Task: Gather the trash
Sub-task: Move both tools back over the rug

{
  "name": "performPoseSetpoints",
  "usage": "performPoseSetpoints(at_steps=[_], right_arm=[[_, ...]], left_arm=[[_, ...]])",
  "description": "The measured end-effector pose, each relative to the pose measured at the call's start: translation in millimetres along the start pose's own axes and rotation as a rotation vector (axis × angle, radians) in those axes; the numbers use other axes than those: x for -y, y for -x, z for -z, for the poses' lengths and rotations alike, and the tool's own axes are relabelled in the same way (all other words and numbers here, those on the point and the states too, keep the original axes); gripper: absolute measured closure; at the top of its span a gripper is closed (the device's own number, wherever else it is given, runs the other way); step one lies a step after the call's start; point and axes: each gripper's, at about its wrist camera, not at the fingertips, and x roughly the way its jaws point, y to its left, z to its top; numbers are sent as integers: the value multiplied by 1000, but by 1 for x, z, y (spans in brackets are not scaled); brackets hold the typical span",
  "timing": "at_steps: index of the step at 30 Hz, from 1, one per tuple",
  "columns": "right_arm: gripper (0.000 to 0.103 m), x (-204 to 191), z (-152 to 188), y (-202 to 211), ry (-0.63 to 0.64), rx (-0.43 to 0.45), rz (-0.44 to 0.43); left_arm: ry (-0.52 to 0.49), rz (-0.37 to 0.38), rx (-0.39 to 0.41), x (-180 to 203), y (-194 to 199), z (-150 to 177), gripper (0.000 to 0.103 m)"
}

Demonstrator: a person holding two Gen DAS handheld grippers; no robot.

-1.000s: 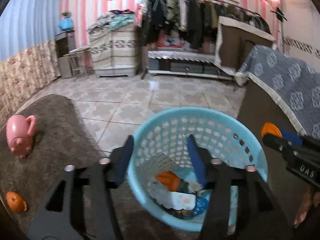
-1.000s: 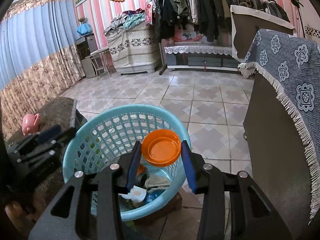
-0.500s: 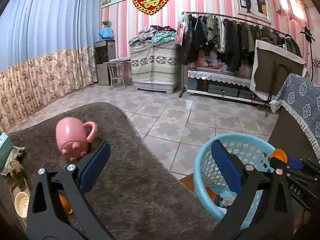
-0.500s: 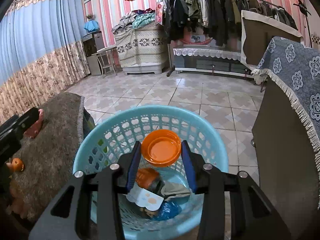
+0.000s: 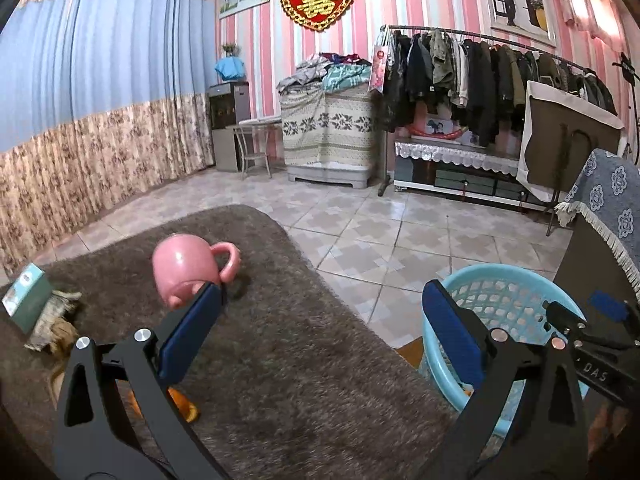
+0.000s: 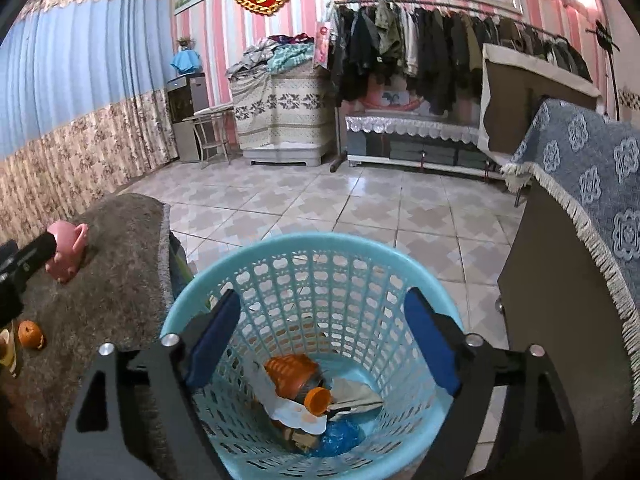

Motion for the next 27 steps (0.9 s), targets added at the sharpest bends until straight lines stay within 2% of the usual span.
performPoseSetpoints(at_steps=[5, 17, 27], right_arm=[[12, -15, -1, 15, 33, 35, -32], [12, -85, 6, 53, 147, 75, -210], [12, -153, 21, 62, 252, 43, -349]], left_arm=[[1, -48, 12, -18, 24, -1, 5], [71, -250, 27, -116, 95, 17, 5], [135, -400, -19, -198, 136, 48, 5]])
